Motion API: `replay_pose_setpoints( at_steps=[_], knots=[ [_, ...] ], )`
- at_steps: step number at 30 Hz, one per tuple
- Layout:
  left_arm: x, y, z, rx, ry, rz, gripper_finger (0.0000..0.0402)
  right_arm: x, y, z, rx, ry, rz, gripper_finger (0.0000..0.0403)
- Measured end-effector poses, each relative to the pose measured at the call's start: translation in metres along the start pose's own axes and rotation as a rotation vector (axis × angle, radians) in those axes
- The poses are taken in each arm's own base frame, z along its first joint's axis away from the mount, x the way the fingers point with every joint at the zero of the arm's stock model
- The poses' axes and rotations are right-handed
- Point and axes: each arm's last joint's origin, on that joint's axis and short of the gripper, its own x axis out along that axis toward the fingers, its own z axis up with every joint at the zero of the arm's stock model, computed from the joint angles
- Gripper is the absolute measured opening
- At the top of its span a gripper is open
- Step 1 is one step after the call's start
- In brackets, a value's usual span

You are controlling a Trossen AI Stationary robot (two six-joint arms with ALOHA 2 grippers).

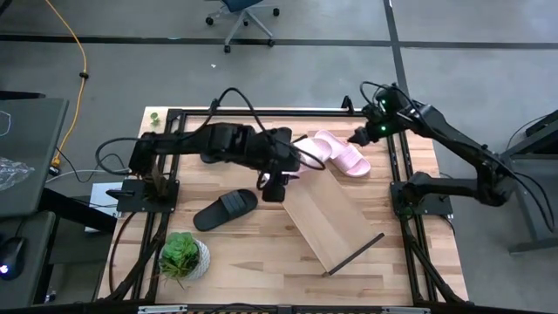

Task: Pick and place slides into the shelf
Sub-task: Put the pink slide on the shelf

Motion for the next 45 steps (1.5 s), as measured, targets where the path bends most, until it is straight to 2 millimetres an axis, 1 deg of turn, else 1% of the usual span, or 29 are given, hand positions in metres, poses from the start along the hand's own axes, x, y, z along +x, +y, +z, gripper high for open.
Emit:
replay_pose_setpoints(
  at_steps=[3,5,10,12,14,16,20,24,29,34,45],
  knots=[
    [-0.001,-0.007,0.001,0.004,0.000,0.005,0.0133,-0.007,-0.010,-0.009,0.001,0.064,-0.054,0.0098],
    [-0.001,-0.008,0.001,-0.001,0.001,0.018,0.0133,-0.011,-0.013,-0.011,0.009,0.068,-0.057,0.0098],
    [-0.001,-0.007,0.000,-0.005,0.011,0.033,0.0133,-0.026,-0.016,-0.015,0.031,-0.001,-0.050,0.0098],
    [-0.001,-0.007,0.000,-0.005,0.015,0.038,0.0133,-0.029,-0.017,-0.018,0.053,-0.033,-0.012,0.0098],
    [-0.001,-0.007,0.000,-0.004,0.017,0.038,0.0133,-0.025,-0.024,-0.029,0.109,-0.055,0.056,0.0098],
    [-0.001,-0.006,-0.001,0.000,0.021,0.048,0.0133,-0.017,-0.033,-0.043,0.183,-0.080,0.105,0.0098],
    [-0.001,-0.006,-0.002,0.004,0.034,0.076,0.0133,-0.008,-0.041,-0.070,0.320,-0.167,0.140,0.0098],
    [-0.001,-0.005,-0.002,0.028,0.043,0.080,0.0133,-0.011,-0.041,-0.088,0.457,-0.300,0.157,0.0094],
    [-0.001,-0.004,-0.003,0.065,0.048,0.104,0.0133,-0.017,-0.038,-0.102,0.598,-0.406,0.171,0.0092],
    [-0.001,-0.003,-0.003,0.126,0.058,0.141,0.0133,-0.019,-0.035,-0.106,0.686,-0.448,0.170,0.0092],
    [-0.002,-0.002,-0.008,0.219,0.132,0.202,0.0133,-0.009,-0.033,-0.102,0.790,-0.442,0.088,0.0091]
  ],
)
